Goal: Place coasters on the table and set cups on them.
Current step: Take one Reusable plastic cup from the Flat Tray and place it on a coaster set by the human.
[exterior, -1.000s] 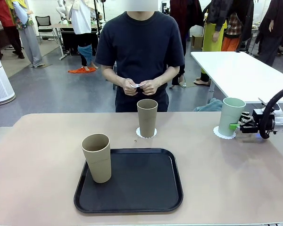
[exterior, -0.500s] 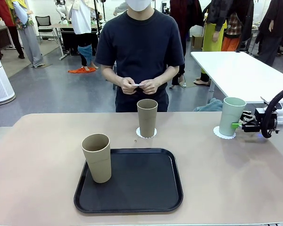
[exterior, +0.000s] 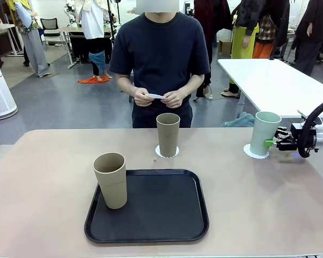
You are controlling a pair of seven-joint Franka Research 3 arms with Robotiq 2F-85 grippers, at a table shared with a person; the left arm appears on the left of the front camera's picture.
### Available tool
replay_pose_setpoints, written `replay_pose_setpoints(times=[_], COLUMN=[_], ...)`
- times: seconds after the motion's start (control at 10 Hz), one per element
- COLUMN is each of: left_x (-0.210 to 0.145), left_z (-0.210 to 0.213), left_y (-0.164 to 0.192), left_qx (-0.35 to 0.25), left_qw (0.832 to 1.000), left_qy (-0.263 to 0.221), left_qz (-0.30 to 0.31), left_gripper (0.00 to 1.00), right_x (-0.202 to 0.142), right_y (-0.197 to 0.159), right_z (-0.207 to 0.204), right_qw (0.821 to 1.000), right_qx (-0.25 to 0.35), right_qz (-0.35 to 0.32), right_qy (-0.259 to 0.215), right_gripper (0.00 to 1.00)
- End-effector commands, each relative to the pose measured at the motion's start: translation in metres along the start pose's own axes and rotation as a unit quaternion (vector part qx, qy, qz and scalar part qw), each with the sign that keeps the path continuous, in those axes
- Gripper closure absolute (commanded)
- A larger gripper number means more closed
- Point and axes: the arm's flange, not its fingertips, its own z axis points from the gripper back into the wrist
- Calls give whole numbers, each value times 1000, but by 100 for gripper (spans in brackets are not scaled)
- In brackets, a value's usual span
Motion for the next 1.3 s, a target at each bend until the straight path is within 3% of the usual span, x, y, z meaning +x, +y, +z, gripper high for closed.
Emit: replay_pose_setpoints(times=[0.0,1.2], left_x=[0,0], left_z=[2,2], left_y=[-2,-2], left_qx=[-7,-7], left_qw=[1000,1000], left_qy=[-4,-4], left_qz=[-2,-2], left_gripper=[0,0], right_x=[8,16], right_y=[-1,0], right_z=[3,17], right_qw=[1000,1000], right_qx=[9,2], right_qz=[-9,-13], right_qy=[6,4], right_gripper=[0,0])
